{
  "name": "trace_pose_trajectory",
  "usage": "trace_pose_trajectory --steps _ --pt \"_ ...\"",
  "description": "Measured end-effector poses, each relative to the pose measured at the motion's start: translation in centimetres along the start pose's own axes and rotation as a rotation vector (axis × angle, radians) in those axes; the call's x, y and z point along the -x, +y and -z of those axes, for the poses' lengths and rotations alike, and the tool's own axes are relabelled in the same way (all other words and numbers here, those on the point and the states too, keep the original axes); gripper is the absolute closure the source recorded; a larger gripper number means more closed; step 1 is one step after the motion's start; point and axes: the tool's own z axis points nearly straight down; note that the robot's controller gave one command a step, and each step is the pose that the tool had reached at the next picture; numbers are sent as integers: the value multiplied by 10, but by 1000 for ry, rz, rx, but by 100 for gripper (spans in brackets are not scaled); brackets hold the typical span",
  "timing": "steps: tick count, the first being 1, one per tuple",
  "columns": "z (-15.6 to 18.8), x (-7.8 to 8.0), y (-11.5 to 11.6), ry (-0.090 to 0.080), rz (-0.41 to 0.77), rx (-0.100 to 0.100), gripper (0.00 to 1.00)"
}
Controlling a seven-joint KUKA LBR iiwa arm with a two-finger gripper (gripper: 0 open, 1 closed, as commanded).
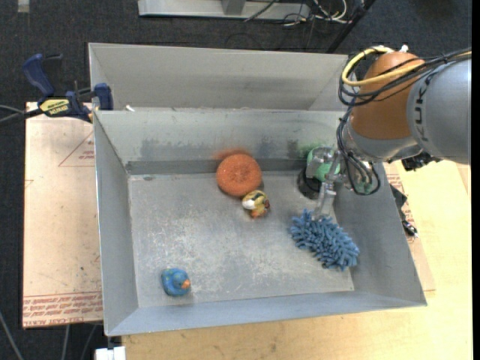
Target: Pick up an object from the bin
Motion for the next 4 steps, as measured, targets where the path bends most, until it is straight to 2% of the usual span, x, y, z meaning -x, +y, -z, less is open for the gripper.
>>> trace_pose_trajectory --steps 1,2,3,4 --pt "-4 6 8 -4 -38 1 0" --pt "12 -21 -12 4 75 1 0" --pt "61 -17 -17 2 237 -1 0" --pt "78 -21 -25 -19 233 -1 0"
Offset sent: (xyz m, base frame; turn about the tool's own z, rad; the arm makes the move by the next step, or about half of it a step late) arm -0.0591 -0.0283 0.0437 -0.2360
